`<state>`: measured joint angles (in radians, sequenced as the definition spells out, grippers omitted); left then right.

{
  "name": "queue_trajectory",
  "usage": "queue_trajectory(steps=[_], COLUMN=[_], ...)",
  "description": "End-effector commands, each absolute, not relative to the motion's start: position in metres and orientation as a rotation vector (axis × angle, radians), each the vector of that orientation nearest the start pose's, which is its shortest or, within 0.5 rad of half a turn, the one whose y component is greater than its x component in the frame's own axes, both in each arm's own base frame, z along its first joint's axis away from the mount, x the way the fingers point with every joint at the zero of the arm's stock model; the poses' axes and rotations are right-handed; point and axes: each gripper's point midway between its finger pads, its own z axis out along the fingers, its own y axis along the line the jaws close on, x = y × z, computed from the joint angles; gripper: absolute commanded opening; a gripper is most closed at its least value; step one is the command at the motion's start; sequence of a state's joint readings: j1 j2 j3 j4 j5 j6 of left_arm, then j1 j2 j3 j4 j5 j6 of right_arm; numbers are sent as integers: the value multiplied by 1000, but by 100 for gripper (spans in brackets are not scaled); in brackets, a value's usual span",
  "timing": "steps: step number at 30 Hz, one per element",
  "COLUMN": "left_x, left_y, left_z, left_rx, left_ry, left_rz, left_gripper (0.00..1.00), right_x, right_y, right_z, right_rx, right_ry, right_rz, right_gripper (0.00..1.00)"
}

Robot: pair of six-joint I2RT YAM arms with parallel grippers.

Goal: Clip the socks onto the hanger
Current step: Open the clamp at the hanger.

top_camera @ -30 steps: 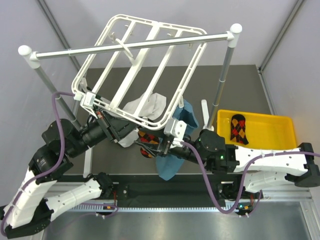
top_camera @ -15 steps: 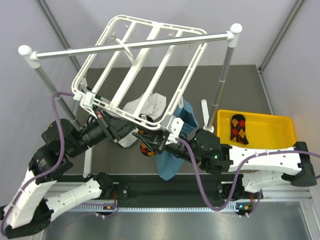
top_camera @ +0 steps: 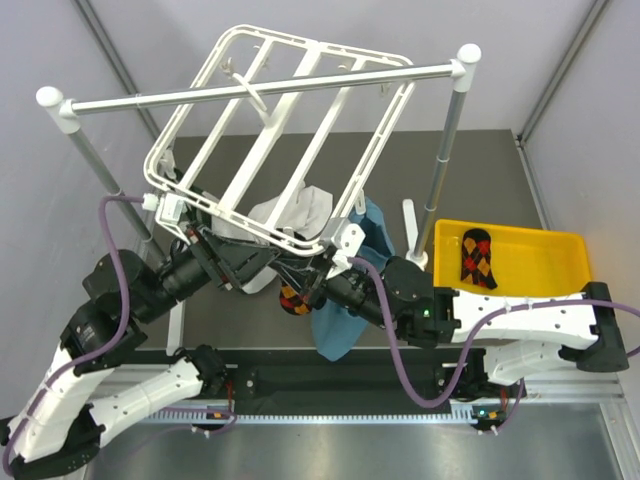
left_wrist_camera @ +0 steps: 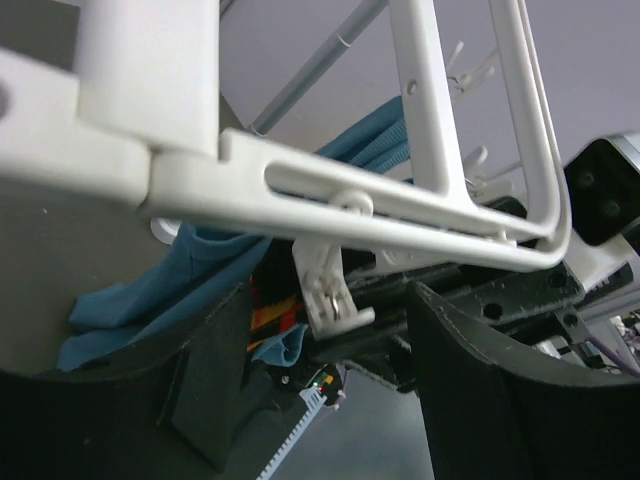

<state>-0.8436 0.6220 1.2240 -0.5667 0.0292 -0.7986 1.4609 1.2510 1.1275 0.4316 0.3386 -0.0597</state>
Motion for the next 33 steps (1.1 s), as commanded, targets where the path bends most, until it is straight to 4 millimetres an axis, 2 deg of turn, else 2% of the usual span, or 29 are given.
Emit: queue_trajectory(steps=[1,3,4,5,9,13,17,24,29,33], left_x=[112,103,104,102,95,94,98,103,107,110], left_y=[-177,-166,-168,-165,-160,-171,-183,-188,-189,-188], left_z=[459,472,466,473,476,477,476,478,470,468], left_rx=[60,59,65,64,73,105,121,111,91,68], left_ry=[1517,1414,1408,1364,1292,1285,1318,1324,1366,1378], left_rz=[-1365,-1397,-1398,-1413,-1439,-1483,-1506,-1506,-1494,-1482], left_gripper=[68,74,75,75,76,77,77,74,67,66], right_x=[103,99,99,98,94,89,79,71,70,68], right_y=[406,405,403,403,402,403,402,403,398,396], right_z=[451,446,447,444,440,431,437,442,446,451], right_rx=[-549,-521,-504,-482,-447,-426,-412,-419,-417,-420], right_ry=[1197,1248,1262,1298,1368,1407,1395,1381,1360,1346], right_rz=[1131,1190,1210,1246,1374,1516,1649,1731,1747,1758], right_gripper=[0,0,0,0,0,0,0,0,0,0])
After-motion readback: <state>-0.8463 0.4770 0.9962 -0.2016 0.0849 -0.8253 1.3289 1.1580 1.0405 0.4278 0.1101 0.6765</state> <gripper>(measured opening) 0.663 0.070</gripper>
